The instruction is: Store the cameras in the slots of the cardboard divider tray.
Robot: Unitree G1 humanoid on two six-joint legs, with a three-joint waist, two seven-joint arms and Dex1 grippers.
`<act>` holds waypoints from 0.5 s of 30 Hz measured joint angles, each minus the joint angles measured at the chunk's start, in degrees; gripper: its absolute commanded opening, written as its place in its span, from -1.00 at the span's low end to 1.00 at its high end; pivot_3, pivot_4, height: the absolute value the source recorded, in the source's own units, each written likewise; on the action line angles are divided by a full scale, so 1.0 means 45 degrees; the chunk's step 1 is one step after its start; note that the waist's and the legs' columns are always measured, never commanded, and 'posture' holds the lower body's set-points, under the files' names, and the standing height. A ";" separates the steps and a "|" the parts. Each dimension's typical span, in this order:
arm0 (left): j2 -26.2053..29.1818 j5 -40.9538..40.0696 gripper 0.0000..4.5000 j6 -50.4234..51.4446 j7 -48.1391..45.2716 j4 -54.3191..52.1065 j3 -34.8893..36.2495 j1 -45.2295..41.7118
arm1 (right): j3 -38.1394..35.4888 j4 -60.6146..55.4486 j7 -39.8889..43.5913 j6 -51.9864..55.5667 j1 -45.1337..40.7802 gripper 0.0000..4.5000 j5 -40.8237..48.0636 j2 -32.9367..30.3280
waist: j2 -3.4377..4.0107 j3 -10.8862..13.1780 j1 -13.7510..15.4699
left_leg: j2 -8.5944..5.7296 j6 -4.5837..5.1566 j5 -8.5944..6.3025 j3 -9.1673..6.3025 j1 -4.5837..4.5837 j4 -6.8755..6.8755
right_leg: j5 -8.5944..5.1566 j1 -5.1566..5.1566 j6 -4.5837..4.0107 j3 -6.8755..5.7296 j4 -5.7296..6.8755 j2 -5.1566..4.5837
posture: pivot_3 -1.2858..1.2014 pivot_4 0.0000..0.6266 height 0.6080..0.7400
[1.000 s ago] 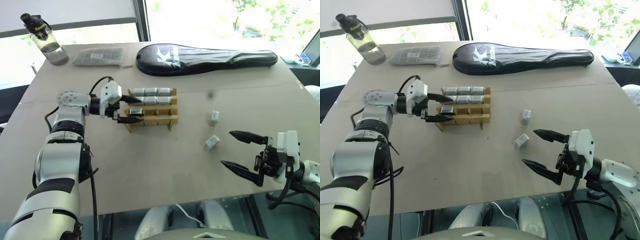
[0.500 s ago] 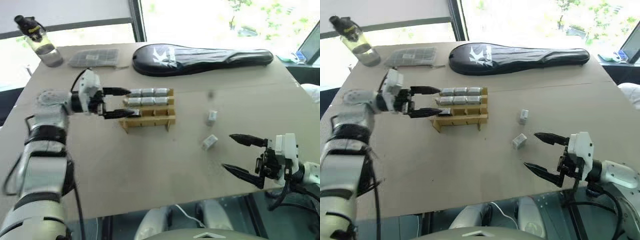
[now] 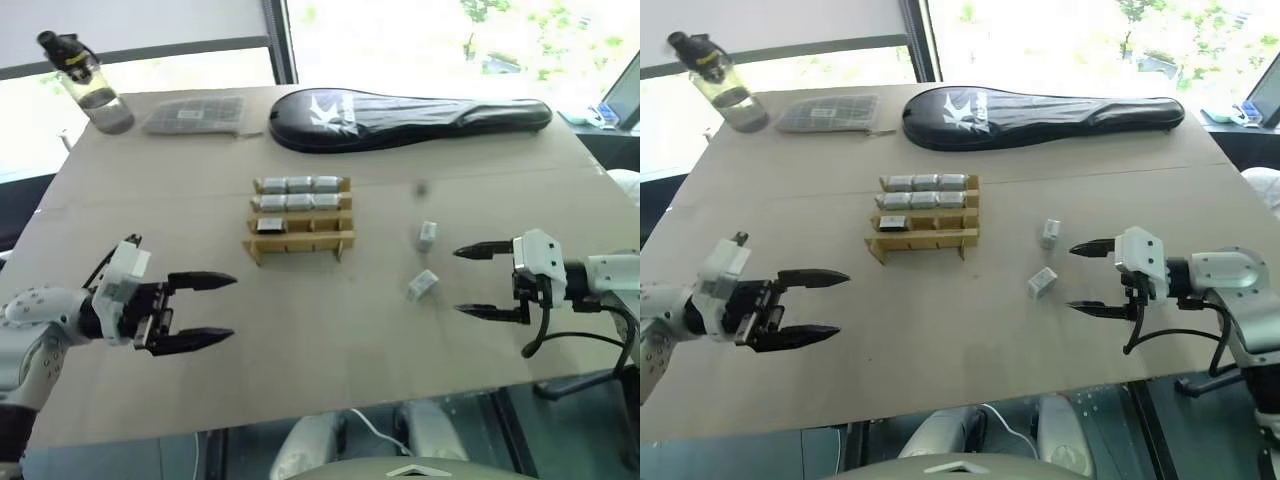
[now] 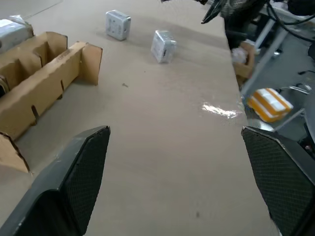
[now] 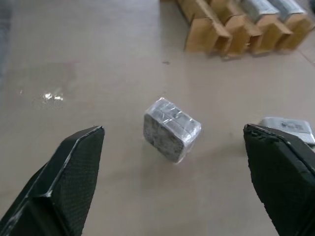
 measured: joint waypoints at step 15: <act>-0.2357 0.0198 0.97 0.1277 0.2465 -0.4777 0.2529 0.4044 | 0.5369 0.5799 0.2616 -0.4476 -0.6592 1.00 -0.2274 0.0910 | 0.0025 0.0012 -0.0012 | 0.0006 0.0001 -0.0002 0.0013 0.0008 -0.0039 | 0.0001 -0.0006 -0.0002 0.0005 -0.0025 0.0000 | 0.03 -0.52 1.00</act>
